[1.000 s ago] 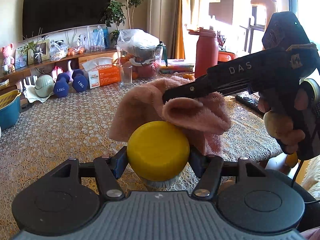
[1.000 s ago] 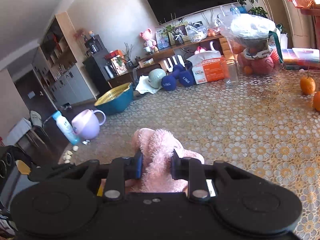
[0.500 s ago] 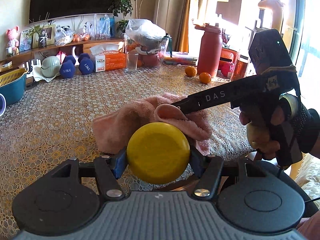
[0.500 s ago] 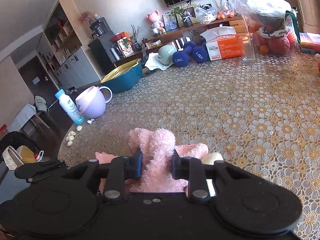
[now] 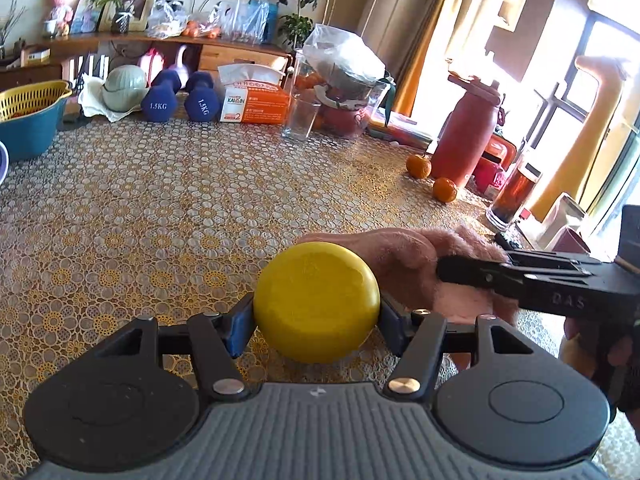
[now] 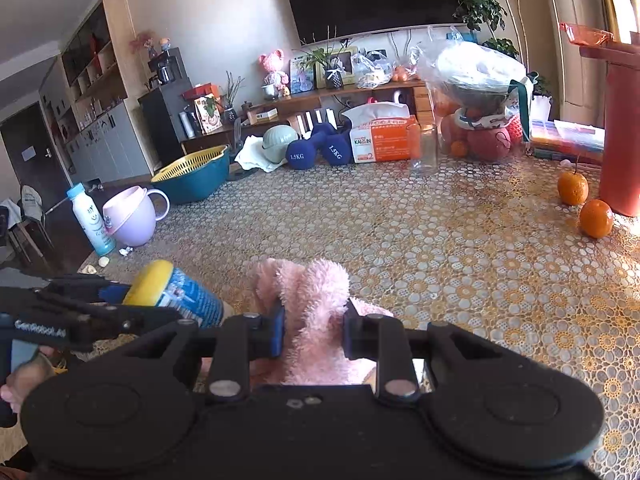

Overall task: Clean container
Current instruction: 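Wipe the bottle cap with the towel while the left gripper tilts the bottle, then rub the towel along the bottle label with the right gripper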

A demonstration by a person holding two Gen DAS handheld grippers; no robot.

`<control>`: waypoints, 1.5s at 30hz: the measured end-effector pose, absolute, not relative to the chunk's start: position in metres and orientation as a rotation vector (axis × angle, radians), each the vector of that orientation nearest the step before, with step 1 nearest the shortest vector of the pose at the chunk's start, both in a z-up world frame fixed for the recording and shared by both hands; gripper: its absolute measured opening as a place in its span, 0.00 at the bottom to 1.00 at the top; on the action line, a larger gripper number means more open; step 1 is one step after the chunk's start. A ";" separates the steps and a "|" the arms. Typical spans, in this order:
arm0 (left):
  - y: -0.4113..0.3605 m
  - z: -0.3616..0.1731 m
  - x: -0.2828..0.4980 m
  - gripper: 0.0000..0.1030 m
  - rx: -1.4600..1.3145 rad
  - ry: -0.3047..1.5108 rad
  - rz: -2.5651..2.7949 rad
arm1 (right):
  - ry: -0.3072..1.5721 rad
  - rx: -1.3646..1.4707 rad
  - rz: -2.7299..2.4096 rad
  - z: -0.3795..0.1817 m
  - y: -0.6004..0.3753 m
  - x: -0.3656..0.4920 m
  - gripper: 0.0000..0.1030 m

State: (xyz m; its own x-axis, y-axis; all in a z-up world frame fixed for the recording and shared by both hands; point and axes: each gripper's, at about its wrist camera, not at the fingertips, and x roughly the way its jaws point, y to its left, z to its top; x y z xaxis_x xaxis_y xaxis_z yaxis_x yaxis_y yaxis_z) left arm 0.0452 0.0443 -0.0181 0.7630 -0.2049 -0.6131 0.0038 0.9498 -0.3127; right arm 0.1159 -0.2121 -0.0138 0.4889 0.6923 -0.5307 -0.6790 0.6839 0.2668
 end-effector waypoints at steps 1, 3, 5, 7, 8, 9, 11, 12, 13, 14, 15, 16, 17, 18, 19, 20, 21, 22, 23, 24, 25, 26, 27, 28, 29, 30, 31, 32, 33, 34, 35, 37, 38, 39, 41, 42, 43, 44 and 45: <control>0.047 -0.018 0.048 0.61 -0.317 0.702 -0.113 | 0.648 0.030 0.848 -0.012 -0.210 0.115 0.24; 0.050 -0.018 0.052 0.61 -0.335 0.713 -0.113 | 0.637 0.052 0.888 -0.009 -0.204 0.113 0.24; 0.054 -0.019 0.054 0.61 -0.365 0.723 -0.111 | 0.635 0.085 0.939 -0.008 -0.195 0.112 0.24; 0.060 -0.020 0.056 0.61 -0.398 0.730 -0.110 | 0.645 0.103 0.985 -0.010 -0.185 0.111 0.24; 0.064 -0.021 0.056 0.61 -0.419 0.732 -0.110 | 0.653 0.100 0.995 -0.012 -0.179 0.111 0.24; 0.067 -0.022 0.056 0.61 -0.437 0.735 -0.111 | 0.663 0.094 0.998 -0.015 -0.173 0.111 0.24; 0.074 -0.024 0.057 0.61 -0.475 0.738 -0.112 | 0.681 0.099 1.000 -0.022 -0.167 0.113 0.24; 0.077 -0.025 0.058 0.61 -0.494 0.740 -0.114 | 0.690 0.112 0.998 -0.025 -0.166 0.115 0.24; 0.080 -0.027 0.058 0.61 -0.511 0.741 -0.115 | 0.700 0.125 0.996 -0.027 -0.165 0.117 0.24; 0.083 -0.027 0.058 0.61 -0.523 0.742 -0.117 | 0.709 0.132 0.991 -0.029 -0.165 0.120 0.24; 0.084 -0.028 0.059 0.61 -0.528 0.741 -0.119 | 0.716 0.131 0.986 -0.031 -0.163 0.122 0.24; 0.085 -0.029 0.059 0.61 -0.529 0.740 -0.121 | 0.720 0.123 0.981 -0.033 -0.162 0.123 0.24; 0.085 -0.029 0.059 0.61 -0.528 0.739 -0.120 | 0.720 0.110 0.977 -0.035 -0.160 0.124 0.24; 0.087 -0.029 0.059 0.61 -0.531 0.739 -0.120 | 0.717 0.092 0.971 -0.037 -0.158 0.124 0.24; 0.088 -0.030 0.059 0.61 -0.538 0.738 -0.121 | 0.715 0.078 0.965 -0.038 -0.157 0.125 0.24; 0.090 -0.031 0.060 0.61 -0.547 0.738 -0.120 | 0.716 0.070 0.958 -0.039 -0.156 0.126 0.24; 0.092 -0.031 0.060 0.61 -0.558 0.738 -0.119 | 0.714 0.056 0.948 -0.040 -0.155 0.127 0.24; 0.093 -0.032 0.061 0.61 -0.565 0.738 -0.118 | 0.708 0.029 0.932 -0.040 -0.153 0.127 0.24; 0.095 -0.032 0.061 0.61 -0.574 0.738 -0.116 | 0.697 -0.009 0.909 -0.039 -0.151 0.127 0.24; 0.096 -0.032 0.062 0.61 -0.580 0.738 -0.114 | 0.683 -0.046 0.884 -0.037 -0.149 0.125 0.24; 0.096 -0.032 0.062 0.61 -0.582 0.738 -0.111 | 0.671 -0.068 0.863 -0.035 -0.149 0.123 0.24; 0.095 -0.032 0.063 0.61 -0.578 0.738 -0.109 | 0.660 -0.077 0.856 -0.032 -0.150 0.121 0.24; 0.094 -0.031 0.064 0.61 -0.573 0.737 -0.107 | 0.656 -0.071 0.855 -0.028 -0.152 0.119 0.24; 0.092 -0.031 0.064 0.61 -0.568 0.737 -0.104 | 0.655 -0.055 0.863 -0.025 -0.154 0.115 0.24; 0.091 -0.030 0.065 0.61 -0.563 0.738 -0.100 | 0.656 -0.028 0.884 -0.021 -0.157 0.112 0.24; 0.090 -0.030 0.066 0.61 -0.560 0.738 -0.098 | 0.661 -0.002 0.908 -0.018 -0.158 0.108 0.24; 0.090 -0.029 0.067 0.61 -0.559 0.739 -0.094 | 0.667 0.018 0.936 -0.015 -0.159 0.103 0.24; 0.089 -0.029 0.067 0.61 -0.557 0.740 -0.092 | 0.675 0.032 0.959 -0.014 -0.158 0.099 0.24; 0.088 -0.029 0.068 0.61 -0.554 0.741 -0.090 | 0.685 0.040 0.974 -0.015 -0.156 0.095 0.24; 0.088 -0.028 0.068 0.61 -0.549 0.742 -0.089 | 0.694 0.039 0.983 -0.016 -0.153 0.092 0.25; 0.087 -0.027 0.068 0.61 -0.545 0.743 -0.088 | 0.698 0.029 0.985 -0.019 -0.149 0.091 0.25; 0.088 -0.028 0.068 0.61 -0.550 0.744 -0.079 | 0.703 0.017 0.977 -0.024 -0.144 0.092 0.25; 0.089 -0.028 0.068 0.61 -0.556 0.744 -0.077 | 0.703 0.019 0.974 -0.026 -0.144 0.094 0.25; 0.089 -0.028 0.068 0.61 -0.559 0.744 -0.077 | 0.701 0.018 0.967 -0.027 -0.143 0.097 0.25; 0.087 -0.027 0.068 0.61 -0.543 0.740 -0.076 | 0.706 0.007 0.942 -0.031 -0.144 0.103 0.25; 0.086 -0.027 0.069 0.61 -0.540 0.738 -0.074 | 0.712 0.013 0.936 -0.033 -0.145 0.107 0.25; 0.086 -0.027 0.069 0.61 -0.539 0.737 -0.073 | 0.717 0.027 0.940 -0.034 -0.147 0.111 0.25; 0.086 -0.027 0.070 0.61 -0.540 0.737 -0.071 | 0.717 0.027 0.938 -0.034 -0.148 0.113 0.25; 0.087 -0.027 0.071 0.61 -0.541 0.736 -0.070 | 0.709 0.012 0.935 -0.034 -0.148 0.115 0.25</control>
